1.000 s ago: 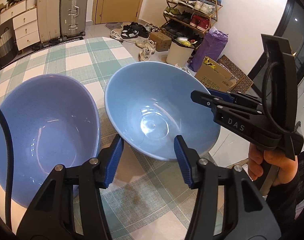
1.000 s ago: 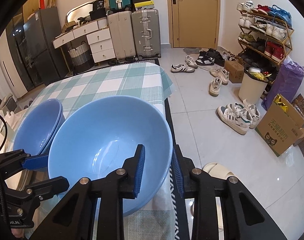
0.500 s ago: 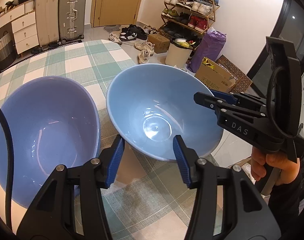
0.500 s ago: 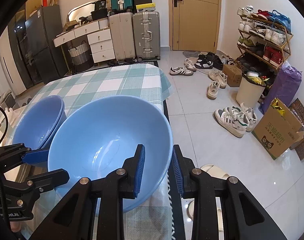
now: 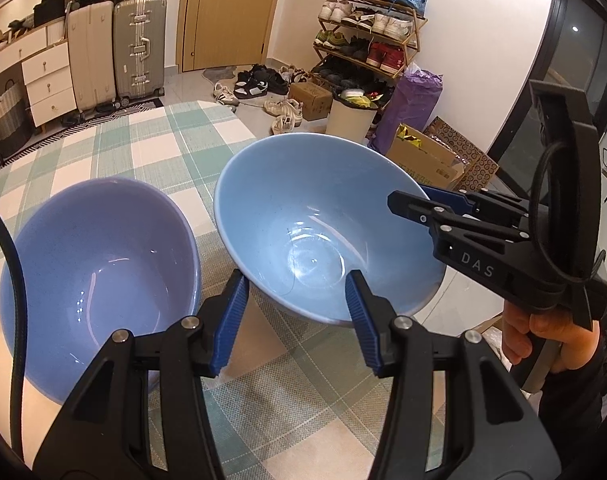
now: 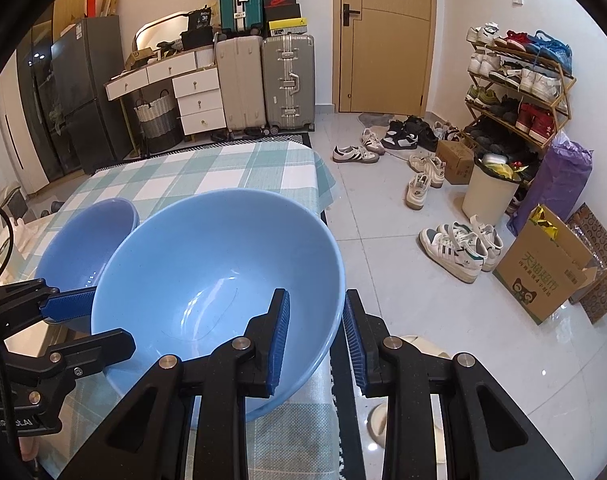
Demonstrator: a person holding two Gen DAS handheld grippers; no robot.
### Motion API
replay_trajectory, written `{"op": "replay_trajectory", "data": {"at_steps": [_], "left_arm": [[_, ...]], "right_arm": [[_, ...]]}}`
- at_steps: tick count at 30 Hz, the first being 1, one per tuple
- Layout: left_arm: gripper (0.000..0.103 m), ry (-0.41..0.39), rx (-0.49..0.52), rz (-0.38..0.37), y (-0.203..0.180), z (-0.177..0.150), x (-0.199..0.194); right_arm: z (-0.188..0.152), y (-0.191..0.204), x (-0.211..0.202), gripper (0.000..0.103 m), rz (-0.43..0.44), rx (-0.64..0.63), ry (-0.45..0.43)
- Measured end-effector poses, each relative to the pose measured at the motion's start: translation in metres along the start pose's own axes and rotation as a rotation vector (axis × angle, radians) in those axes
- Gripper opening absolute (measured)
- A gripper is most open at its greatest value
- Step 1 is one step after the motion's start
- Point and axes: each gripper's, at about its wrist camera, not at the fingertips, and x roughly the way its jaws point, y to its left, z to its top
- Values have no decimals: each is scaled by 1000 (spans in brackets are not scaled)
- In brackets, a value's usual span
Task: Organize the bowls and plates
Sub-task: 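Lift the third blue bowl with both grippers over the nested bowls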
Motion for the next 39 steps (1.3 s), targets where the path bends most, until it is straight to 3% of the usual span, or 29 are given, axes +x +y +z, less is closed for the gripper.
{"op": "replay_trajectory", "data": {"at_steps": [20,39], "left_arm": [[47,-120,20,28,-6,-4,-84],[47,-216,-13,94,9,-19,-176]], "right_arm": [[14,32,-65,28,-11,-40,-103],[33,95,-105,28,22,-99,-171]]}}
